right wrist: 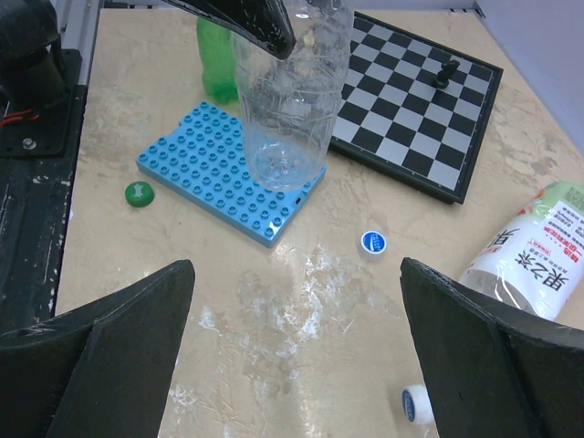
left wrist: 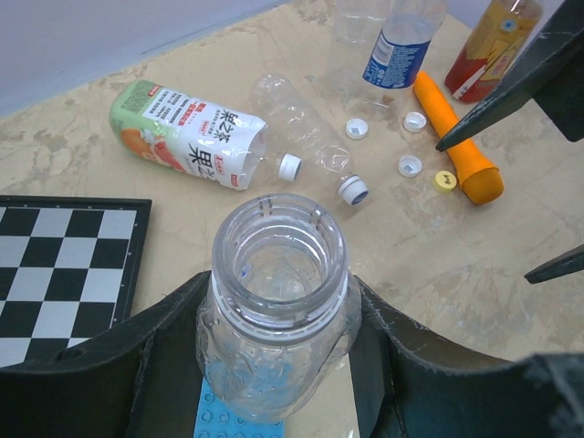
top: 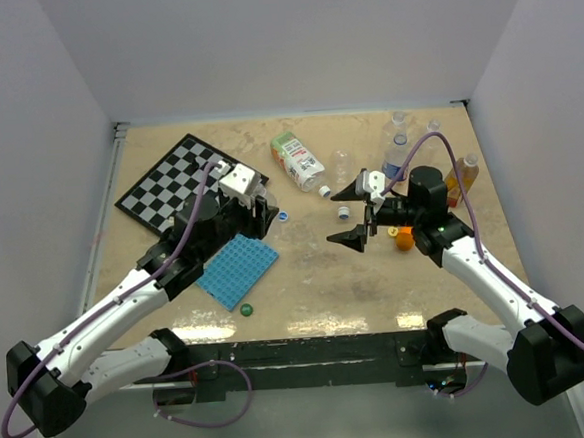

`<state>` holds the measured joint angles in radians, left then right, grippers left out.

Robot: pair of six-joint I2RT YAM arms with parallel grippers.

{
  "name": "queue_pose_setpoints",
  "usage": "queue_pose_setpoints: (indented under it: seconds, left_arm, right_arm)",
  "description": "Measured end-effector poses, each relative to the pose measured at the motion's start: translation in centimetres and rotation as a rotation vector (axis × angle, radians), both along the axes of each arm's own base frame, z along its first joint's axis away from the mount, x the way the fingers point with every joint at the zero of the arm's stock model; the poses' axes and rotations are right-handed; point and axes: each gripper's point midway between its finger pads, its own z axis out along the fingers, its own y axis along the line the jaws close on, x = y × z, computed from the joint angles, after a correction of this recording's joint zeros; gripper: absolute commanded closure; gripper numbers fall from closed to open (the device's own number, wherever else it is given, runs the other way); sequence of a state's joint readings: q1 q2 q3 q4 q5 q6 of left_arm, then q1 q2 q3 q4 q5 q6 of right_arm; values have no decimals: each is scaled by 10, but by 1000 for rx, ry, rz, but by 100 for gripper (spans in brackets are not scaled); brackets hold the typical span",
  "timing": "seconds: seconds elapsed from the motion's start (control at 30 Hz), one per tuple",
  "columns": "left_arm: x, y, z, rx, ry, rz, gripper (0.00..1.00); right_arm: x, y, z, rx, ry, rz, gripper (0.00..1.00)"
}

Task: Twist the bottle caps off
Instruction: Place the plastic bottle at the center of the board.

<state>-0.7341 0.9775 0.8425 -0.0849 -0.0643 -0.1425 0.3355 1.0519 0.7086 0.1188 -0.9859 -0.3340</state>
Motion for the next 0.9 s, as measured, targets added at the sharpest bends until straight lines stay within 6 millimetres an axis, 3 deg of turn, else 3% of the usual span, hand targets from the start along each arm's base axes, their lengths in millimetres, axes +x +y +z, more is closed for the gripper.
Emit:
queue_pose_setpoints:
  seconds: [0.9]
  left_arm:
    - [20,6,-7,27,-36,62,75]
  right_arm:
    - [1,-1,-1,-6,-12,-2,2]
